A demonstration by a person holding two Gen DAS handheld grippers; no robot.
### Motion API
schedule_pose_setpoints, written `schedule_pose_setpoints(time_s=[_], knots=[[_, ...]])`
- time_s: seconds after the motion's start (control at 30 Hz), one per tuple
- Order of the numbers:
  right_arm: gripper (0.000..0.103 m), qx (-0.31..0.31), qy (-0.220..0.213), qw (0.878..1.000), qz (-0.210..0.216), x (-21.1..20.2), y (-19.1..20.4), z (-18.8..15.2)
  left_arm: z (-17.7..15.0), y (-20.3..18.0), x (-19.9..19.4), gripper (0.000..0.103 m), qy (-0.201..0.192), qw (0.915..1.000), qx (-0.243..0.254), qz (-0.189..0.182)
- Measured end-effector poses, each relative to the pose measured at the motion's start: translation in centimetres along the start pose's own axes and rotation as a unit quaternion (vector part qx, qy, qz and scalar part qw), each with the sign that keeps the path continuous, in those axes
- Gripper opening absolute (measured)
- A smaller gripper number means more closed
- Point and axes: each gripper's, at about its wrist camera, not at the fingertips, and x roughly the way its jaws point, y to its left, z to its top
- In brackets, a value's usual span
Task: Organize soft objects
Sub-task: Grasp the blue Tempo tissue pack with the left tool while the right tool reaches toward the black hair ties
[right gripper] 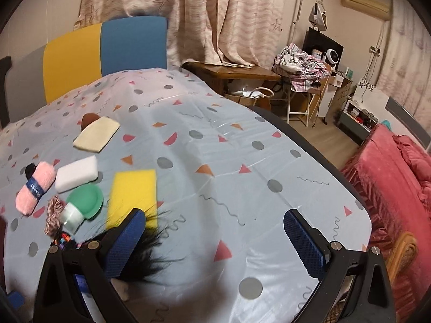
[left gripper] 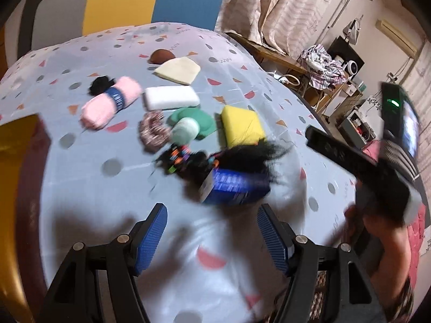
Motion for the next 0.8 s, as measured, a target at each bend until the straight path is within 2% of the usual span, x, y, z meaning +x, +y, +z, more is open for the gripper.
schedule_pose_setpoints(time_s=[0.13, 0.23, 0.27, 0.4, 0.47, 0.57, 0.67, 0.73, 0.8], knots=[[0.103, 0.003, -0.005, 1.000, 0.001, 0.5, -0.8, -0.3, 2.1, -1.3, 3.2, 0.070, 0.000, 0.9999, -0.009, 0.008], [0.103, 0.018, 0.000, 1.000, 0.002, 0.7, -1.3, -0.3, 2.4, -1.5, 6.0, 0.072, 0.030, 0.9990, -0.003, 0.034], [0.103, 0.021, 0.001, 1.000, 0.004, 0.8, -1.4, -0.4, 2.2, -1.0, 6.2, 0.073, 0.028, 0.9994, -0.013, 0.018], [0.103, 0.022, 0.006, 1.000, 0.021, 0.9, -1.2, -0.7, 0.7, 1.0, 5.0, 0.073, 0.019, 0.9994, -0.029, -0.006], [0.103, 0.017, 0.006, 0.999, 0.030, 0.9, -0.8, -0.8, -0.4, 2.2, 4.0, 0.075, 0.012, 0.9994, -0.032, 0.000], [0.103, 0.004, 0.002, 0.999, 0.039, 0.7, 0.0, -0.9, -1.9, 4.0, 3.1, 0.072, 0.019, 0.9981, -0.048, 0.034], [0.103, 0.002, 0.007, 0.999, 0.053, 0.7, 0.5, -1.2, -3.3, 4.6, 1.6, 0.072, -0.006, 0.9981, -0.060, 0.014], [0.103, 0.007, 0.012, 0.998, 0.058, 0.8, 0.6, -1.5, -3.7, 3.6, 0.8, 0.073, -0.029, 0.9986, -0.043, 0.005], [0.103, 0.012, 0.018, 0.998, 0.066, 1.0, 0.8, -1.7, -3.5, 1.9, 0.8, 0.073, -0.032, 0.9994, -0.004, 0.013]])
